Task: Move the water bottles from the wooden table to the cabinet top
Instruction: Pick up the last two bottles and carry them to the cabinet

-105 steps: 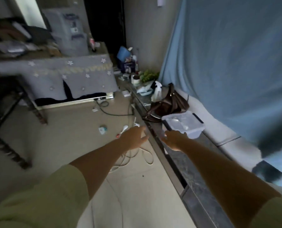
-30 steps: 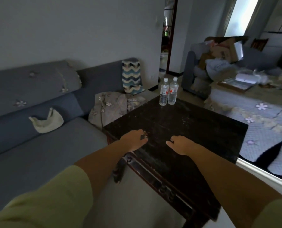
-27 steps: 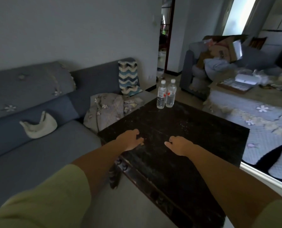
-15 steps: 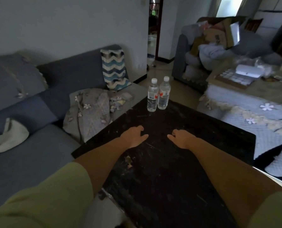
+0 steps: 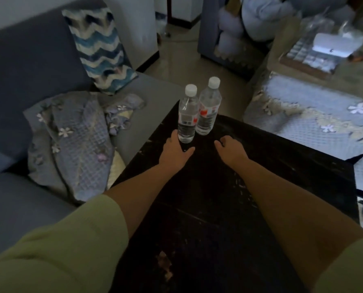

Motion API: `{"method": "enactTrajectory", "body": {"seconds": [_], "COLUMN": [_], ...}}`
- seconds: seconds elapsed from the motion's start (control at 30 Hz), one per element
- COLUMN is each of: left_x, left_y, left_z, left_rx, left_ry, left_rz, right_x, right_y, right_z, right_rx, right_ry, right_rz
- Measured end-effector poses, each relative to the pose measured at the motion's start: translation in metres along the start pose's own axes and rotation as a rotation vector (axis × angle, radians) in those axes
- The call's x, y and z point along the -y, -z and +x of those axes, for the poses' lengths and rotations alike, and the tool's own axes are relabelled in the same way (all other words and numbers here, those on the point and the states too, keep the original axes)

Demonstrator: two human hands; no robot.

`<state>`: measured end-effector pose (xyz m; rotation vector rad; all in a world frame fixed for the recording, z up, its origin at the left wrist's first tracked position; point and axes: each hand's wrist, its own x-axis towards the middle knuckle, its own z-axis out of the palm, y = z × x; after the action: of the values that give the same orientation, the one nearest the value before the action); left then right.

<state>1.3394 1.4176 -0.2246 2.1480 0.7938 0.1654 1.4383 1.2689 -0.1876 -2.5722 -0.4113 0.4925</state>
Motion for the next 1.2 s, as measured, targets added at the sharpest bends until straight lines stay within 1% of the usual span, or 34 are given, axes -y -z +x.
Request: {"method": "enactTrajectory", "body": {"seconds": [0.13,0.27,0.37,0.43,0.53,0.67,0.8,0.87,0.97,1.07,1.2], "left_x": [0.0,-0.009,-0.012,-0.009,-0.004,-0.002,0.001,0.002,0.003,-0.004,-0.02], "left_y": [-0.006,-0.012,-0.02,-0.027,-0.031,-0.028,-0.027,-0.026,-0.022,-0.021,-0.03], "left_z": [0.043,0.08,0.099,0.105,0.108,0.109,0.106,0.106,0.103,0.091,0.062], "left_rx": [-0.06,-0.041,-0.047,-0.076,-0.145,-0.143,-0.118,-0.095,-0.086,-0.081,0.017], "left_ry": [0.005,-0.023,-0.051,-0.08,-0.095,-0.123,-0.159,-0.159,-0.113,-0.074,-0.055], "left_rz": [-0.151,-0.424,-0.548,-0.569,-0.597,-0.601,-0.574,-0.563,-0.546,-0.514,-0.476], "right_x": [0.009,0.014,0.017,0.021,0.027,0.03,0.026,0.02,0.006,-0.015,-0.047], "right_y": [-0.007,-0.01,-0.019,-0.028,-0.04,-0.05,-0.049,-0.043,-0.036,-0.025,-0.009], "right_z": [0.042,0.079,0.097,0.106,0.118,0.131,0.129,0.12,0.102,0.077,0.033], "right_rx": [-0.076,-0.146,-0.146,-0.159,-0.204,-0.245,-0.261,-0.252,-0.228,-0.238,-0.273], "right_ry": [-0.043,-0.075,-0.013,0.052,0.066,0.02,0.022,0.027,0.003,-0.047,-0.14], "right_rz": [0.166,0.346,0.474,0.549,0.627,0.695,0.677,0.657,0.649,0.657,0.647]}}
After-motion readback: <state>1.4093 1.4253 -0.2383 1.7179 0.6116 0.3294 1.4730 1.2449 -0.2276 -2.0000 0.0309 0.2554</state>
